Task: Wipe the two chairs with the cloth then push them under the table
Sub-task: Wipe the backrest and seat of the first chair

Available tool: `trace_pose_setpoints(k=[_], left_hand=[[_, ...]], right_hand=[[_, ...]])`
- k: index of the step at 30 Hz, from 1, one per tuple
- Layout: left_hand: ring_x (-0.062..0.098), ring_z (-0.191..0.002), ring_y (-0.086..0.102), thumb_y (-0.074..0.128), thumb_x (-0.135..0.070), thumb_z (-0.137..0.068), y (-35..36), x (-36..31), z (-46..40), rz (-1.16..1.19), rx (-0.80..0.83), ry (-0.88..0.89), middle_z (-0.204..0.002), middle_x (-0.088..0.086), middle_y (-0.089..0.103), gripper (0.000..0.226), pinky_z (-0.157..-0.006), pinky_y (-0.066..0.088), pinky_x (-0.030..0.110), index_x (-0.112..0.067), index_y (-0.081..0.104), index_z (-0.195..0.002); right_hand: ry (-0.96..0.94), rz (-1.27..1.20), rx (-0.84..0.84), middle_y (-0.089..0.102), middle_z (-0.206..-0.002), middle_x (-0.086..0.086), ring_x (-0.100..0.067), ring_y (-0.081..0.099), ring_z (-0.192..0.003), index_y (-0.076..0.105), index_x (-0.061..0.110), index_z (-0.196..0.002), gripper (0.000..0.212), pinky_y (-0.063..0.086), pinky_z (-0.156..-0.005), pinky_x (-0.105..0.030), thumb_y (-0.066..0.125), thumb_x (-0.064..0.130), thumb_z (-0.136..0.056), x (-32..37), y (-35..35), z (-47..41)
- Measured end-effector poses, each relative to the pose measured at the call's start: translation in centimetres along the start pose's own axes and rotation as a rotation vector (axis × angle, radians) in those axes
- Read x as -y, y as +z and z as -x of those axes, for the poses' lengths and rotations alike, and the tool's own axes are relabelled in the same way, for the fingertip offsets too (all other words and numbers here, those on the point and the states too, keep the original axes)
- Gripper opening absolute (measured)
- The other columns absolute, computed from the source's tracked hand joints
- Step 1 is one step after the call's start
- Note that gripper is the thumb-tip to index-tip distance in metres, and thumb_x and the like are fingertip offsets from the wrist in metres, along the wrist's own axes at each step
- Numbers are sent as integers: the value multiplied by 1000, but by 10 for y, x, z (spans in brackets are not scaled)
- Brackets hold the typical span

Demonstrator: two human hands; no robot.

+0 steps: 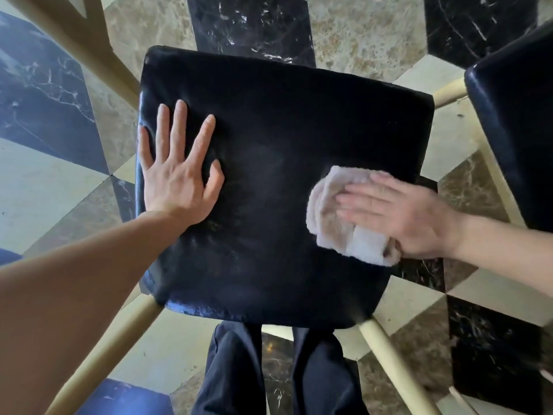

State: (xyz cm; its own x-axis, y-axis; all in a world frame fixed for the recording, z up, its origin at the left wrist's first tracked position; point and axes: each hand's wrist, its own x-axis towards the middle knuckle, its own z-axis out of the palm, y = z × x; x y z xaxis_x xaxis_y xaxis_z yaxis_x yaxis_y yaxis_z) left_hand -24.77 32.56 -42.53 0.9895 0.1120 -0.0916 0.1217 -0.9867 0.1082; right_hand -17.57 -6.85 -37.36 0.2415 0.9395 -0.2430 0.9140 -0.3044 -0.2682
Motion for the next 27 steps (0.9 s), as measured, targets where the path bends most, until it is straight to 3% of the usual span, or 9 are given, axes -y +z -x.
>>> trace_pose_setpoints(k=[3, 6, 9, 11, 13, 16, 19, 23, 27], left_hand=[[29, -160, -4, 33, -45, -100, -1, -1, 0, 7, 5, -7, -174, 8, 2, 69, -126, 3, 60, -35, 12, -164], [29, -160, -4, 34, -45, -99, -3, -3, 0, 12, 10, -10, -174, 8, 2, 69, -126, 3, 60, -35, 13, -164], [29, -160, -4, 34, -45, -99, -3, -1, 0, 10, 12, -7, -174, 7, 1, 69, -126, 2, 60, -36, 12, -164], [29, -160, -4, 34, -44, -99, -3, -2, 1, 7, 6, -2, -174, 7, 1, 69, -126, 1, 59, -35, 13, -164], [29, -160, -4, 35, -43, -99, -2, -3, 1, 10, 0, -7, -174, 7, 2, 69, -126, 0, 58, -35, 14, -164], [30, -160, -2, 36, -42, -99, -3, -2, 0, 14, -1, -3, -173, 11, 7, 68, -126, 0, 59, -30, 18, -163], [33, -159, -1, 35, -42, -100, -3, 1, 0, 19, -15, 22, -173, 12, 8, 66, -125, 2, 61, -28, 19, -162], [31, -160, -3, 31, -45, -102, 1, 1, 0, 3, -28, 20, -173, 9, 2, 66, -126, 0, 59, -36, 11, -164], [30, -160, -2, 32, -45, -102, 0, -1, 1, 3, -40, 22, -174, 8, 2, 67, -126, -3, 56, -36, 10, -164]], right_hand=[[308, -25, -85, 40, -158, -9, -26, 32, -149, 46, 12, -149, 58, 22, -123, -47, 37, 36, -97, -41, -22, -20], [677, -156, -260, 41, -158, -8, -24, 31, -150, 49, 12, -147, 62, 19, -124, -48, 43, 28, -87, -40, -33, -70], [1059, -338, -391, 33, -162, -5, -23, 21, -153, 45, 19, -150, 67, 5, -126, -44, 39, 26, -83, -22, -47, -137], [1171, -427, -428, 28, -165, -4, -24, 16, -154, 40, 25, -152, 68, -1, -126, -41, 39, 27, -84, -15, -57, -182], [1065, -436, -391, 26, -166, -2, -22, 15, -154, 37, 31, -153, 64, 2, -126, -44, 43, 28, -89, -4, -65, -227], [732, -341, -285, 20, -168, 0, -19, 10, -155, 30, 31, -156, 65, 2, -126, -46, 45, 26, -93, 22, -66, -267], [460, -187, -185, 17, -168, -2, -21, 7, -156, 25, 23, -158, 70, 4, -126, -47, 46, 16, -92, 21, -52, -231], [443, -108, -240, 28, -164, -8, -26, 19, -154, 35, 15, -155, 72, 13, -125, -49, 53, 10, -86, -19, -31, -124], [445, -126, -275, 33, -161, -12, -30, 23, -153, 40, 10, -152, 67, 18, -123, -54, 53, 11, -87, -7, -7, -23]])
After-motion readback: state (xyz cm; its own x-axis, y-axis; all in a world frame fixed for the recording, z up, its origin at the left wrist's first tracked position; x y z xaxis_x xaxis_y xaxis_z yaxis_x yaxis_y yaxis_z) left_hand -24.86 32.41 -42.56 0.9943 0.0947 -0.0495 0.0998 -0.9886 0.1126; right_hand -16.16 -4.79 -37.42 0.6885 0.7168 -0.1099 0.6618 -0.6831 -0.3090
